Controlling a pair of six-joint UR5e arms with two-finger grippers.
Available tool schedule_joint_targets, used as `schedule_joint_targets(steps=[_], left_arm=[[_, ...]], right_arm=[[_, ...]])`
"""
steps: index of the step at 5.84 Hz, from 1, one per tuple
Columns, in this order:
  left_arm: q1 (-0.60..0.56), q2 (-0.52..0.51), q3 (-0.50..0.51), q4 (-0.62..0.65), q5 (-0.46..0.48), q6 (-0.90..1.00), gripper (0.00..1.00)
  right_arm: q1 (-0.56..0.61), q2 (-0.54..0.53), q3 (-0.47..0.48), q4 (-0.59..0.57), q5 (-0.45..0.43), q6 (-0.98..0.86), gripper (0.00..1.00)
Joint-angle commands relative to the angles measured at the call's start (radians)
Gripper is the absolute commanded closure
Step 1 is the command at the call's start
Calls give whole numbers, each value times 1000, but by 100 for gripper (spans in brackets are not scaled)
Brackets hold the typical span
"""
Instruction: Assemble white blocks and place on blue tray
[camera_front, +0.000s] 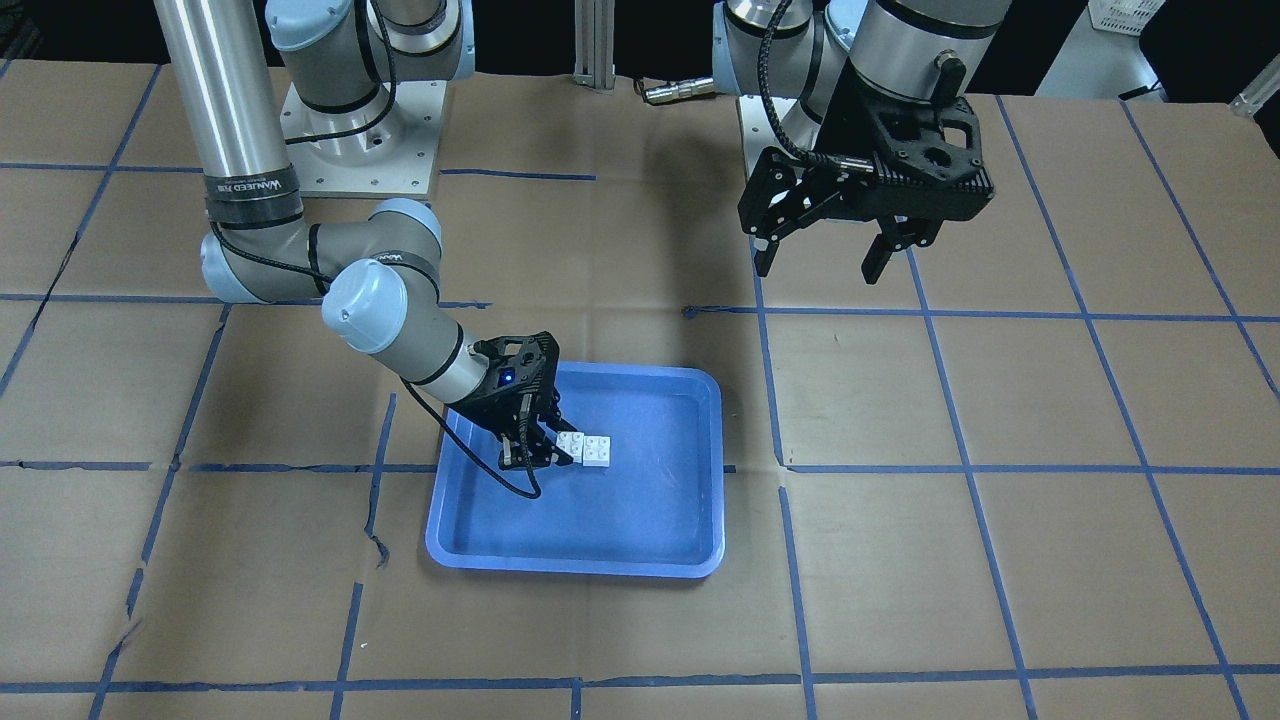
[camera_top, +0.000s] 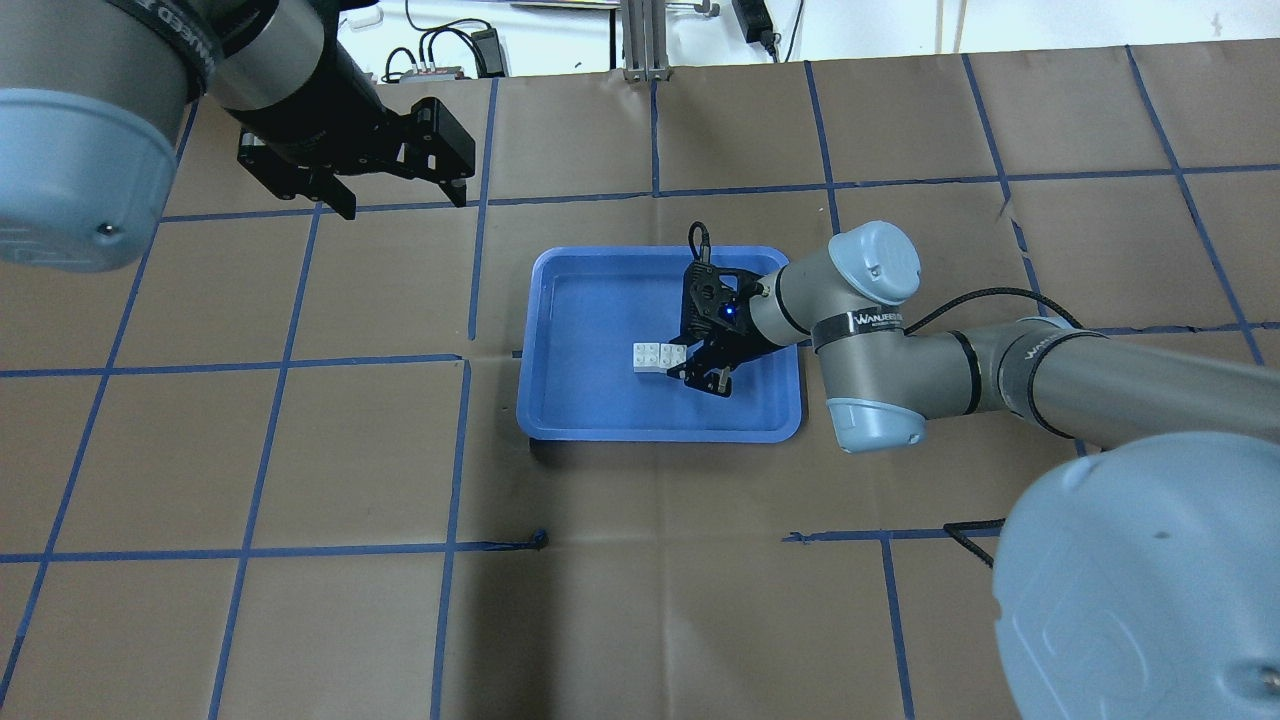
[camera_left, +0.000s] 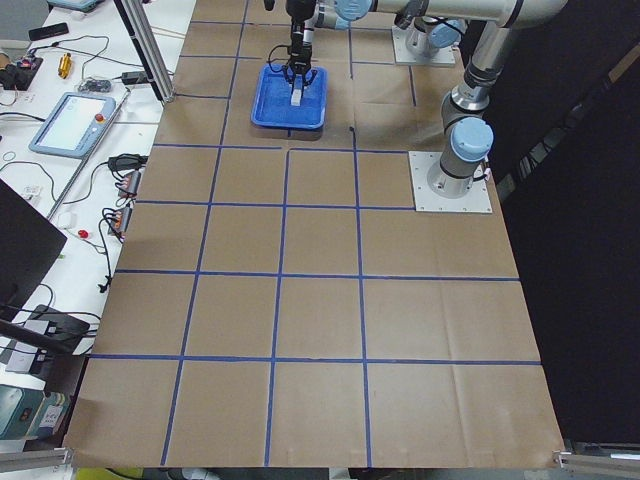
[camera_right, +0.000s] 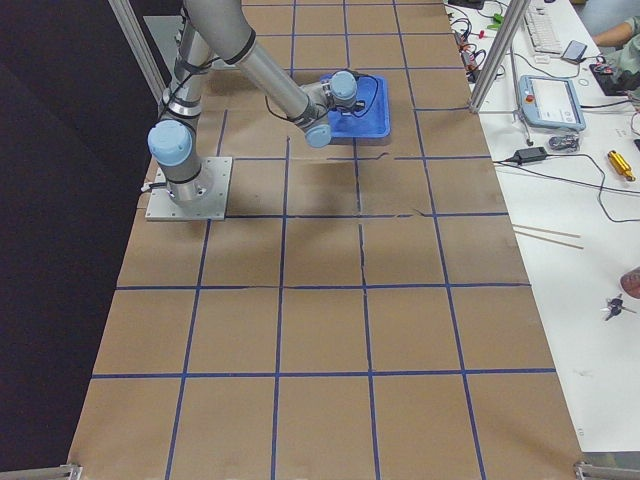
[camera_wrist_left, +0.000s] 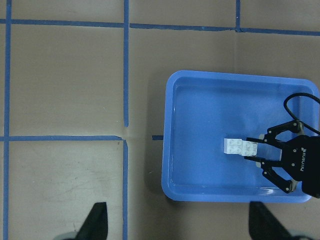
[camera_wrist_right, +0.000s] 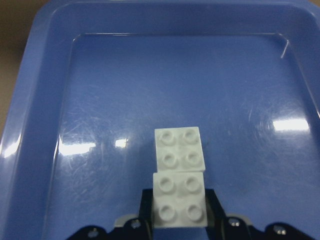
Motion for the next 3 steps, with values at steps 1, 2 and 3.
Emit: schedule_joint_targets(steps=[1, 2, 3], left_arm=[[4, 0, 26, -30, 8, 11, 1], [15, 0, 31, -59, 42, 38, 1], [29, 0, 28, -70, 39, 87, 1]], right_arm=[[0, 1, 0, 0, 0, 8, 81], [0, 0, 1, 0, 0, 13, 81], [0, 1, 1, 0, 0, 13, 79]])
